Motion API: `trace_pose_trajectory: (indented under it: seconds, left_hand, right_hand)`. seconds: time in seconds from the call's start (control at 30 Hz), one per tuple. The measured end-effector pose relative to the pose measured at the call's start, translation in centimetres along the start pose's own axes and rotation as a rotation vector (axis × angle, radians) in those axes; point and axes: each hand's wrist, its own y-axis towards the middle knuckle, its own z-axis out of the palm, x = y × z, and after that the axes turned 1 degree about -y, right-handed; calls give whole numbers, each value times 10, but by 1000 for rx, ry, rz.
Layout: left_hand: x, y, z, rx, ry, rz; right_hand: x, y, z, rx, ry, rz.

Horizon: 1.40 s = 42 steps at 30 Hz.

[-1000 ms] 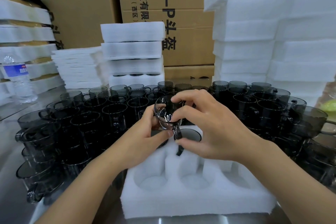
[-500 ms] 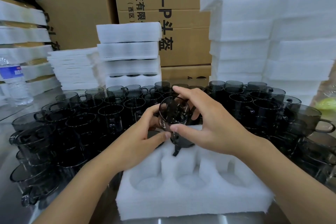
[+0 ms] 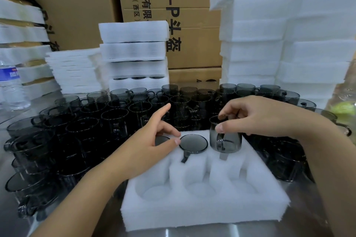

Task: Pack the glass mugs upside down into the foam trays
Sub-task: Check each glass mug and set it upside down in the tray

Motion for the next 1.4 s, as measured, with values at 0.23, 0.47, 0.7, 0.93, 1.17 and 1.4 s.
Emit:
trace_pose_trajectory:
  seconds: [0.23, 0.47, 0.7, 0.93, 1.17, 1.4]
  left_hand:
    - [0, 0, 1, -2, 32, -13]
    - [-3, -2, -1, 3, 78, -31]
    - [-4, -4, -1, 3, 88, -38]
    - [-3, -4, -1, 15, 98, -41]
    - [-5, -4, 0, 21, 98, -47]
    - [-6, -4, 0, 23, 101, -46]
  right_hand:
    - [-4, -1, -2, 30, -23, 22]
    - [-10, -2, -6, 50, -76, 70]
    - [-10, -1, -3, 73, -122, 48]
    - [-8, 2, 1, 64, -121, 9]
    - [-6, 2, 0, 79, -110, 22]
    - [-7, 6, 7, 113, -133, 81]
